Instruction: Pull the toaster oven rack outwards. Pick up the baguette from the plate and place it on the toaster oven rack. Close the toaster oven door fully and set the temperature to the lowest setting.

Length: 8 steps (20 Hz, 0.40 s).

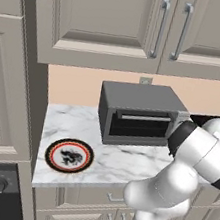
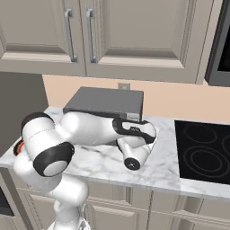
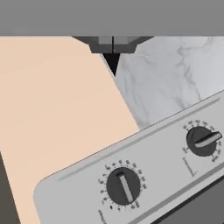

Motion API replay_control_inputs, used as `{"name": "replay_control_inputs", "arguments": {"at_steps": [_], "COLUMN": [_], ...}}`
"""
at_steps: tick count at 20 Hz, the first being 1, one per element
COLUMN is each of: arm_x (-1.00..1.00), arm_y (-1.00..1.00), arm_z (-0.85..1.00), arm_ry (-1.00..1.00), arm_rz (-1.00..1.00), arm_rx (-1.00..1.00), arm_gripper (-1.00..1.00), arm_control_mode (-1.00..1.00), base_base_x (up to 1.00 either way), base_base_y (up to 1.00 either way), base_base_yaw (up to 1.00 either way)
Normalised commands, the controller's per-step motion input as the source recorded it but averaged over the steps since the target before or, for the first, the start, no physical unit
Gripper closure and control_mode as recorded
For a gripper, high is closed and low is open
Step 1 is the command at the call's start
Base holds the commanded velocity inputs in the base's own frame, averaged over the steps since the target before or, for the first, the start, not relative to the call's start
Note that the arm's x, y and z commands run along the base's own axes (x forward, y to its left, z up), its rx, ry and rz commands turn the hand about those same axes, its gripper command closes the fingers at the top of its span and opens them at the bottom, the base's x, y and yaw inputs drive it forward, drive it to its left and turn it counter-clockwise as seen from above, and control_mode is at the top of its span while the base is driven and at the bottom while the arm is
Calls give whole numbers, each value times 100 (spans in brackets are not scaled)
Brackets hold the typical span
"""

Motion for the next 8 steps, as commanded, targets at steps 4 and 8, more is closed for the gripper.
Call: {"name": "replay_control_inputs", "arguments": {"at_steps": [4, 8], "arm_x": [2, 12], "arm_y": [0, -5], "arm_z": [73, 90], "arm_ry": [31, 64], "arm_rz": [-15, -24], "arm_rx": [-18, -9], "arm_gripper": [100, 100], "arm_control_mode": [-100, -100], "base_base_x": [0, 0], "base_base_y": [0, 0], "base_base_yaw": [0, 0]}}
